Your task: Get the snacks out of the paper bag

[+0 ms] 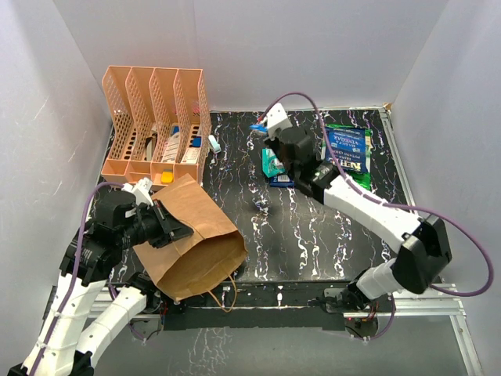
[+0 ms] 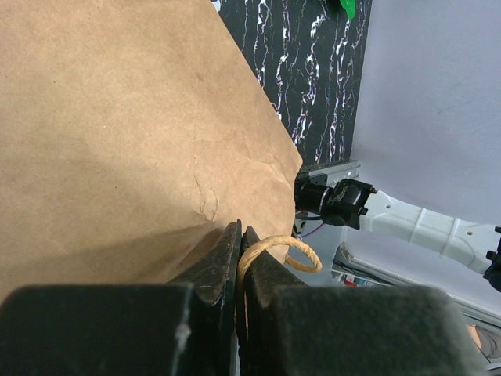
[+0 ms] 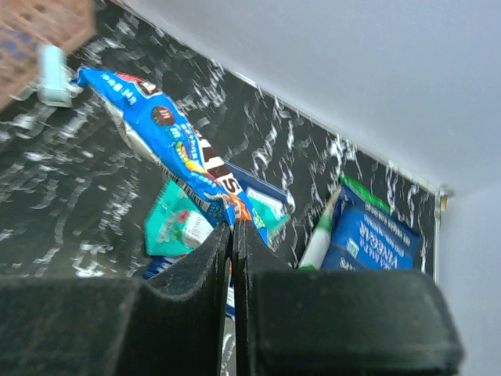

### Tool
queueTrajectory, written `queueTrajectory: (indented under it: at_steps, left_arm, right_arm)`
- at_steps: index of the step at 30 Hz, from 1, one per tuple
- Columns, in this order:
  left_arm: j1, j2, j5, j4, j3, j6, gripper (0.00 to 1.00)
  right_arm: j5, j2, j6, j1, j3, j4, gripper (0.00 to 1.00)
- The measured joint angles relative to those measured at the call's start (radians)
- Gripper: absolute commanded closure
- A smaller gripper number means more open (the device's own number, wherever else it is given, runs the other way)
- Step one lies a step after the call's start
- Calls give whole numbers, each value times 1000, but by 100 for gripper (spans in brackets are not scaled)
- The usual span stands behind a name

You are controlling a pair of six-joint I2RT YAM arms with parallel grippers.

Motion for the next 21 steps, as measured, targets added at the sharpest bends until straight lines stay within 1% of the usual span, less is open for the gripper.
queueTrajectory:
  at_steps: [5, 10, 14, 21]
  left_arm:
    - [0, 25, 23, -3, 0, 35, 100]
    - [0, 76, 59, -39, 30, 97, 100]
    - [0, 99, 86, -44, 48, 132, 100]
    - [0, 98, 112, -48, 49, 155, 100]
  right_arm:
    - [-45, 109, 54, -173, 10, -51, 93]
    - [-85, 219, 61, -277, 10, -66, 93]
    - [-92, 295, 45, -313, 9, -69, 93]
    - [-115, 346, 21, -311, 7, -68, 93]
